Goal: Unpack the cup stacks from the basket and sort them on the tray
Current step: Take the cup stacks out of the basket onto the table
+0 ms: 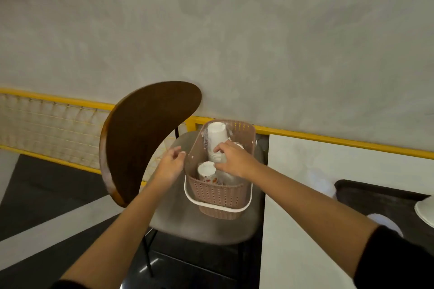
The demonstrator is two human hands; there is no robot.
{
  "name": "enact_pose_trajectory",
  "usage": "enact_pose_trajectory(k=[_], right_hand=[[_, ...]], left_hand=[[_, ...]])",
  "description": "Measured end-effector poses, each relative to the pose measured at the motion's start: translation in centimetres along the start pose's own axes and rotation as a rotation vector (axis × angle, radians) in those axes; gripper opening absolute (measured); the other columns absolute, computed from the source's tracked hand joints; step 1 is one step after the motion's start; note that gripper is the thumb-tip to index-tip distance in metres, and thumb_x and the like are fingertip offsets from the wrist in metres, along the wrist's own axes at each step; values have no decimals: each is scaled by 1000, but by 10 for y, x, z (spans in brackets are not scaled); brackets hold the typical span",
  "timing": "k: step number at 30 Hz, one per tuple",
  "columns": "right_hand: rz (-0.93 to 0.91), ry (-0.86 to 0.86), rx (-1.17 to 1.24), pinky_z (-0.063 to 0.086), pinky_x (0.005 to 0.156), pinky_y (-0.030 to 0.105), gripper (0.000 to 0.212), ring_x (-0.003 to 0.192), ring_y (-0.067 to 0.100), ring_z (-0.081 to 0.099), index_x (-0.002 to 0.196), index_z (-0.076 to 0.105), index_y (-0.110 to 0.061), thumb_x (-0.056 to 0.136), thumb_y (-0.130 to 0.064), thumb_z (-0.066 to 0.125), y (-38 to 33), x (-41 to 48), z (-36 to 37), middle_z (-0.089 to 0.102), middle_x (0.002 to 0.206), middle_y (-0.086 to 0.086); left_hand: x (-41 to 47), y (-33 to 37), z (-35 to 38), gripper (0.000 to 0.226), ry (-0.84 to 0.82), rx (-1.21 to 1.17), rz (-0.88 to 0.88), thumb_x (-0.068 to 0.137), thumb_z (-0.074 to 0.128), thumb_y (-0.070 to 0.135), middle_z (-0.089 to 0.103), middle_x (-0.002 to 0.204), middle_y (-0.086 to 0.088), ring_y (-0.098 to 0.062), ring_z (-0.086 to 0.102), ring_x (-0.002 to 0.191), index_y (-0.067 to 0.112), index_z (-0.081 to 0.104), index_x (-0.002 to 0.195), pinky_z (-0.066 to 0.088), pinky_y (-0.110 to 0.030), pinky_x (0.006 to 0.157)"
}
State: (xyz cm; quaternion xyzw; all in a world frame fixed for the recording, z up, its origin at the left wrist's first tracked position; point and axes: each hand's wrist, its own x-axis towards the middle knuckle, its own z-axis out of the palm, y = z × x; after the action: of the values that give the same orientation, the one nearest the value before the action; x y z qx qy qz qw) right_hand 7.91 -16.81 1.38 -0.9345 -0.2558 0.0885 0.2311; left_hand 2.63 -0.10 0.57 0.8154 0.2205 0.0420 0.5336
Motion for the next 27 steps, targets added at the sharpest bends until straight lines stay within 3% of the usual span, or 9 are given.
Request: enact_pose_trajectory(k=[3,7,12,17,21,24,27], right_hand=[[30,-110,1,41,96,38,54,117,28,49,131,42,-14,83,-27,65,-6,18,21,43,132,9],[94,-234,-5,35,106,41,85,129,34,38,143,24,-11,76,-30,73,-6,40,43,32,142,15],[172,-299,-55,35,107,45,83,131,35,37,143,21,-9,79,-29,69,-3,58,66,30,147,16],[152,-251,-95,43,99,41,71,119,35,49,132,34,-8,75,-22,73,-5,58,61,47,132,18],[120,-147,-35,44,97,40,80,119,35,48,133,33,-9,69,-27,79,-8,43,43,45,132,16],[97,-73,18,42,96,39,80,120,34,46,134,31,-10,71,-26,78,-14,30,22,42,134,15],[74,12,66,42,95,40,79,121,32,45,133,32,-11,70,-28,78,-22,15,-5,42,134,14]], left_hand=[[4,-9,3,38,-112,-88,-115,98,42,23,50,135,-14,-28,50,121,11,45,134,41,-34,95],[6,-21,3,36,-198,-215,-127,98,40,23,56,127,-15,-26,57,111,12,48,132,46,-32,90],[7,-32,3,39,-216,-244,-94,98,39,29,59,124,-11,-18,58,102,14,47,134,47,-26,85],[4,-36,5,41,-194,-202,-77,98,35,37,61,121,-5,-17,58,106,18,49,132,45,-25,86],[2,-32,11,47,-151,-122,-89,98,30,44,58,128,-5,-21,55,117,19,48,133,38,-37,106],[-5,-21,13,42,-89,-62,-65,100,30,33,55,122,-4,-18,51,113,13,48,131,37,-29,96],[-12,-9,10,37,18,-39,-17,97,42,24,48,135,-10,-24,47,122,12,47,132,38,-38,104]])
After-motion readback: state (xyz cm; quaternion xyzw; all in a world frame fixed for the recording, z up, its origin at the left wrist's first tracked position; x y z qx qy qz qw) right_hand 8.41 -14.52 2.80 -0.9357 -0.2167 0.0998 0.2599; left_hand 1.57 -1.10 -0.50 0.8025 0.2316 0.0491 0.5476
